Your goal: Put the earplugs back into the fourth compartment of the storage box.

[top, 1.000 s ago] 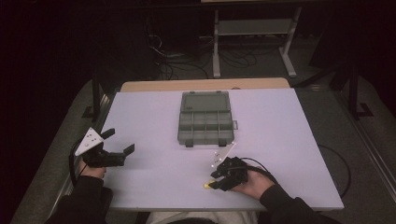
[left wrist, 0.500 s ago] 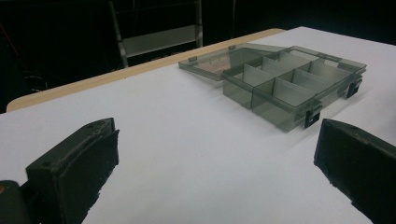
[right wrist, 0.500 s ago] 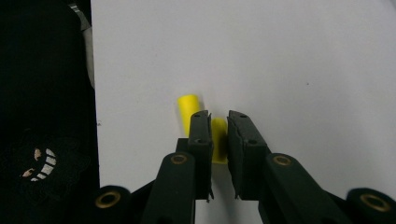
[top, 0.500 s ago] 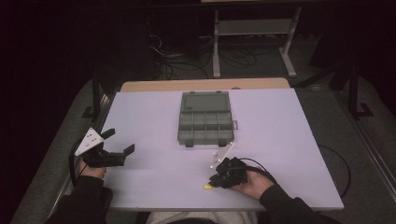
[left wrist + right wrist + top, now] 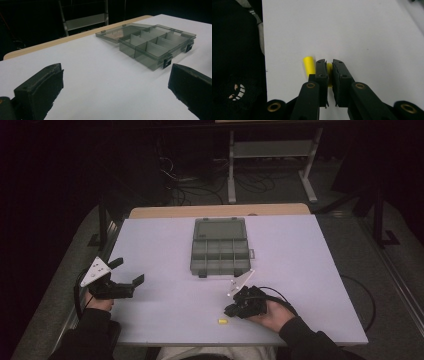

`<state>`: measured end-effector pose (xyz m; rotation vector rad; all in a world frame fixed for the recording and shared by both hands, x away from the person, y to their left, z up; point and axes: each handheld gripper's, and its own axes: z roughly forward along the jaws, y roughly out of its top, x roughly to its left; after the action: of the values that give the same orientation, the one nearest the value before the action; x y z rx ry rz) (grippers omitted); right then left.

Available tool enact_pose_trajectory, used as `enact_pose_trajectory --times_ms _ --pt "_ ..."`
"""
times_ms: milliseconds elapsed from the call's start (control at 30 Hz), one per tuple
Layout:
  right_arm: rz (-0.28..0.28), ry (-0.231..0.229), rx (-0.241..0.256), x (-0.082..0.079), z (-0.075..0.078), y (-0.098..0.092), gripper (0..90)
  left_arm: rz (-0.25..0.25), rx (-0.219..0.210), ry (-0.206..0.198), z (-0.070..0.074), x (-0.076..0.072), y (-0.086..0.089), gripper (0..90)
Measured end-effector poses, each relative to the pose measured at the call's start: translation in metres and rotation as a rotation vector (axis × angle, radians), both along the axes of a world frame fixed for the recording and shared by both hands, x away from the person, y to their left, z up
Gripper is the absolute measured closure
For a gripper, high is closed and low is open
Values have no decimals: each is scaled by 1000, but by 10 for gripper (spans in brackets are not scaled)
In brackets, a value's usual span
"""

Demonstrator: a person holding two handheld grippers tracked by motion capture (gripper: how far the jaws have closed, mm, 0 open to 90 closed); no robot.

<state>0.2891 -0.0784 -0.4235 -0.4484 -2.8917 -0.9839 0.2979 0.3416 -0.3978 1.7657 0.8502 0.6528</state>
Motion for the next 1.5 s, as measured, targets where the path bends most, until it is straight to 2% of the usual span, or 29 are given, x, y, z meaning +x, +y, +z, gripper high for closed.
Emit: enact_pose_trajectory --times_ms 233,500,733,933,1067,1500 --pt "-25 -10 41 5 10 -8 821 -7 6 -1 0 1 0 0" --pt "-45 -47 74 9 28 -18 821 -6 9 2 0 0 -1 0" --pt "-71 -91 102 26 53 -27 821 7 8 3 -1 -3 0 0" --pt "-81 -114 90 39 68 -29 821 6 13 2 -1 -3 -1 0" --pt "-96 -132 70 55 79 -29 821 7 11 2 -1 -4 -1 0" --pt "-139 -135 40 90 94 -33 821 5 7 6 -1 -4 -1 0"
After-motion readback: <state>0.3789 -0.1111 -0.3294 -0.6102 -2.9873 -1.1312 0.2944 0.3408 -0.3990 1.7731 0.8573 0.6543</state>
